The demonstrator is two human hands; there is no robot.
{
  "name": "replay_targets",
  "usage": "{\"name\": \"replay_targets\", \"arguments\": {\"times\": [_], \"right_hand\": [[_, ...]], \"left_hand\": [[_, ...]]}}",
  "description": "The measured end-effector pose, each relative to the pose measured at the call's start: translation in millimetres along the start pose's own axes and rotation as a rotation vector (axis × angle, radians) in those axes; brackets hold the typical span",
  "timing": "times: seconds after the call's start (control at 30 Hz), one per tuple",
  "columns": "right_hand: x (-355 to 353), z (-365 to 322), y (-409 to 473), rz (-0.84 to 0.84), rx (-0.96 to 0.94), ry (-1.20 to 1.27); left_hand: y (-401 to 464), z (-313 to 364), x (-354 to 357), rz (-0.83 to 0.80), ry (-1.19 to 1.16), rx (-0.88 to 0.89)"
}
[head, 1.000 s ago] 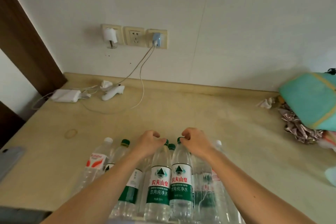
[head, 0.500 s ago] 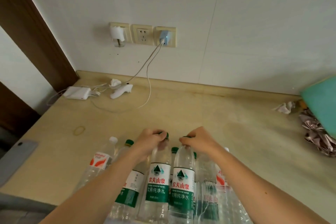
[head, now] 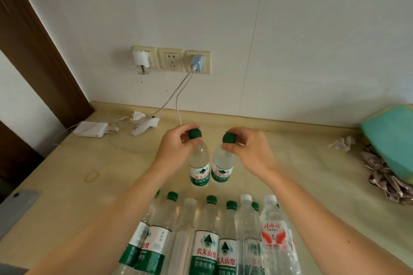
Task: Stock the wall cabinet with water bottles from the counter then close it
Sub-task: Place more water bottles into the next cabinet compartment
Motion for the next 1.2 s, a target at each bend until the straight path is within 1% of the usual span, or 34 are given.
{"name": "replay_targets", "arguments": {"times": [0.17,0.3,0.47,0.6,0.7,0.83,0.9,1.03,1.2], "right_hand": [[5,18,-2,0.054,0.035,-0.092],[2,30,-3,0.051,0.014,-0.088],[-5,35,0,0.052,0.026,-0.071],[0,37,3,0.043,0.021,-0.060],[6,53,3,0.008,0.092,-0.041],[27,97,-8,-0.177,0.302,0.026],[36,116,-8,-0.222,0.353,0.026],[49,138,1,-0.237,0.398,0.081],[55,143,4,-0.199,0.379,0.108]], "left_hand": [[-3,-17,9,0.041,0.000,-0.030],[-2,-23,16,0.046,0.005,-0.011],[5,-22,22,-0.065,0.075,0.030],[10,-28,25,-0.102,0.088,0.027],[6,-48,31,-0.125,0.059,-0.040],[-9,-90,45,-0.161,0.064,-0.216],[-14,-107,51,-0.155,0.032,-0.290],[-15,-125,60,-0.100,-0.018,-0.362],[-14,-129,62,-0.044,-0.054,-0.349]]}}
Point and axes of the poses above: each hand's wrist, its own y-axis towards the middle knuckle, its own x-axis out of the palm, z = x × y, the point moved 5 cm from there along y, towards the middle knuckle, and after that the axes turned 2 degrees about -y, right-handed, at the moved point
